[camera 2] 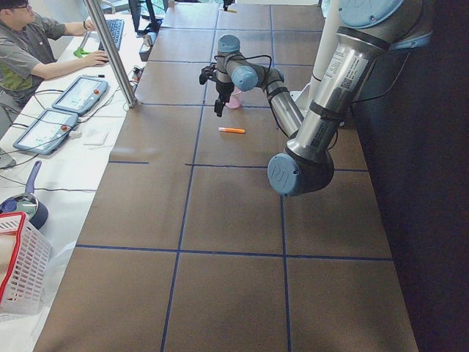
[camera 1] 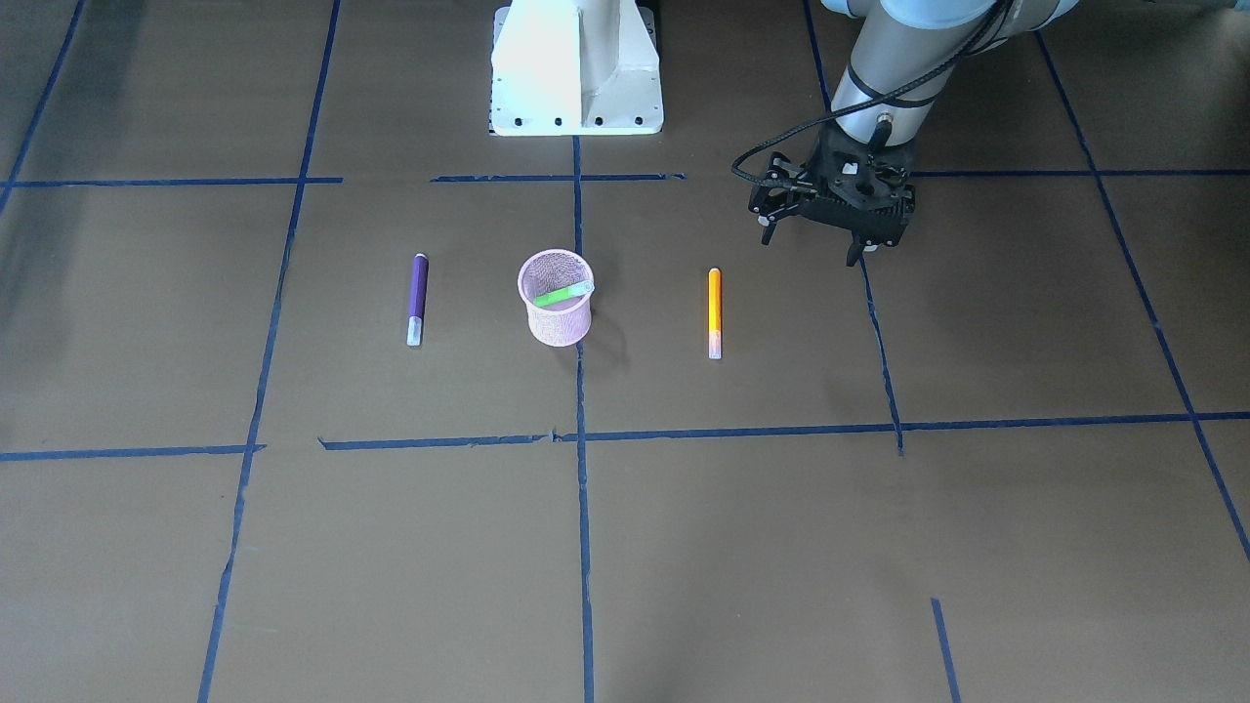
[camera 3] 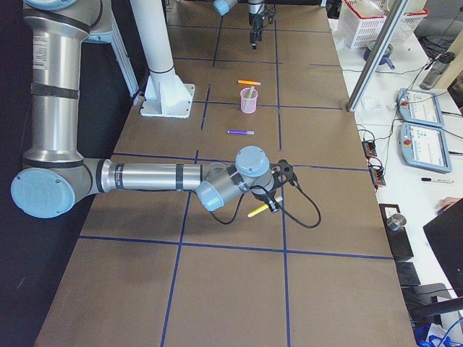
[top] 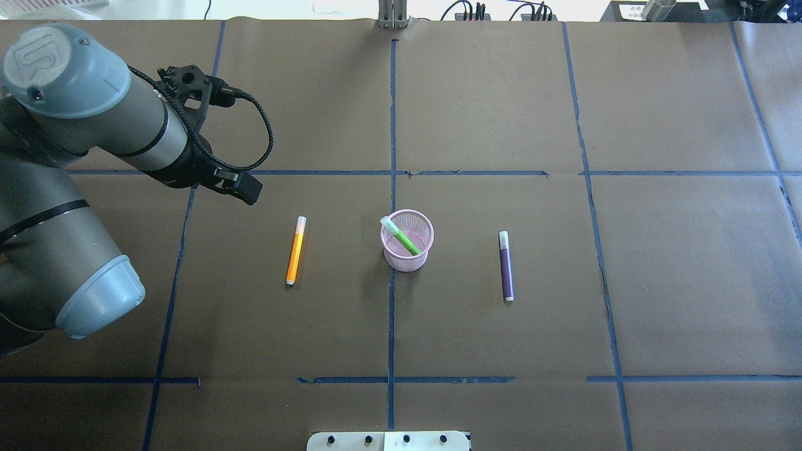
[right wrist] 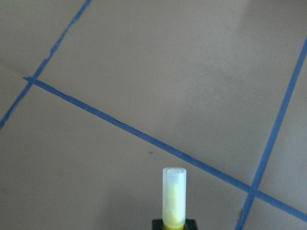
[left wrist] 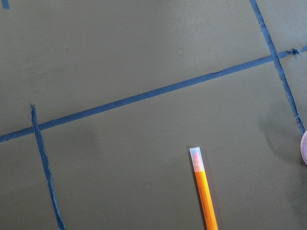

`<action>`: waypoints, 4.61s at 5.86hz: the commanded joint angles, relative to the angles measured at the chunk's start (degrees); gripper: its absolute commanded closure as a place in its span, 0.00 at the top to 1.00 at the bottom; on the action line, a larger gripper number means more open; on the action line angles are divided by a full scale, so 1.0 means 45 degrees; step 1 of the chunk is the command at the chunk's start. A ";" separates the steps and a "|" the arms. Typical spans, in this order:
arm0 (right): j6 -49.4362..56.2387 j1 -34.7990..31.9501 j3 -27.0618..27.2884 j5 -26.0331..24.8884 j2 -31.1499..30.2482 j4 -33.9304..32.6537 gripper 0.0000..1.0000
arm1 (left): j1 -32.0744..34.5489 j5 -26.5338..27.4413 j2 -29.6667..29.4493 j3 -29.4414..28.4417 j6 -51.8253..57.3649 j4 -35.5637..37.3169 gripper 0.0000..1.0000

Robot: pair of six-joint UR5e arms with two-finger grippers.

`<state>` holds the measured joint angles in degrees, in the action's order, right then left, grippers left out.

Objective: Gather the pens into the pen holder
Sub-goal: 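Lift the yellow highlighter and carry it over the pink cup, then lower the yellow highlighter into the cup and open the right gripper, then lower the left gripper to the orange highlighter while the right gripper withdraws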

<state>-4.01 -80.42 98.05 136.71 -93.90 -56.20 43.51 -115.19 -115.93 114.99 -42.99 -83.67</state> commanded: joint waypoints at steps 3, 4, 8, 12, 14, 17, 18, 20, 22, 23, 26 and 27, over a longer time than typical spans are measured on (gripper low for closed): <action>-0.2488 0.2451 0.1356 0.0383 0.3746 0.0009 0.00 | -0.0039 -0.0046 0.0001 -0.0026 0.0004 0.0000 1.00; -0.3242 0.3311 0.1356 -0.0023 0.4452 -0.0010 0.00 | -0.0020 -0.0027 0.0001 -0.0006 0.0004 0.0000 1.00; -1.1812 0.9200 0.2059 -0.8691 0.6972 -0.0107 0.00 | -0.0039 -0.0047 0.0001 -0.0006 -0.0016 0.0000 1.00; -1.0128 1.2317 0.1456 -1.2460 0.7721 -0.0186 0.00 | -0.0020 -0.0047 -0.0018 0.0013 -0.0016 0.0000 1.00; -0.9755 1.3432 0.1047 -1.4064 0.7507 -0.0167 0.00 | -0.0039 -0.0047 -0.0018 0.0013 -0.0016 0.0000 1.00; -0.9734 1.3515 0.0597 -1.4654 0.7506 -0.0089 0.00 | -0.0039 -0.0047 -0.0038 0.0013 -0.0016 0.0000 1.00; -0.9734 1.3863 0.0323 -1.5507 0.7526 -0.0069 0.12 | 0.0000 -0.0047 -0.0057 0.0091 -0.0016 0.0000 1.00; -0.9968 1.3886 0.0515 -1.5575 0.7701 0.0009 0.99 | 0.0000 -0.0047 -0.0038 0.0072 -0.0016 0.0000 1.00; -1.0884 1.3538 0.0866 -1.4704 0.7721 -0.0107 1.00 | -0.0039 -0.0047 -0.0076 0.0053 -0.0035 0.0000 1.00; -1.1853 1.2722 0.0887 -1.2975 0.7702 -0.0437 0.99 | -0.0097 -0.0008 -0.0115 -0.0199 -0.0538 -0.0097 1.00; -1.2001 0.8296 0.1843 -0.4858 0.7702 -0.5545 0.99 | -0.0137 0.0070 -0.0621 -0.1641 -0.1711 -0.0195 1.00; -1.1903 0.7507 0.1902 -0.3672 0.7586 -0.6717 0.99 | -0.0504 0.0109 -0.0604 -0.2324 -0.2721 -0.1336 1.00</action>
<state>-57.93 -42.31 106.23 113.21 -59.39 -81.09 42.37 -114.85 -118.40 107.23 -51.72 -86.22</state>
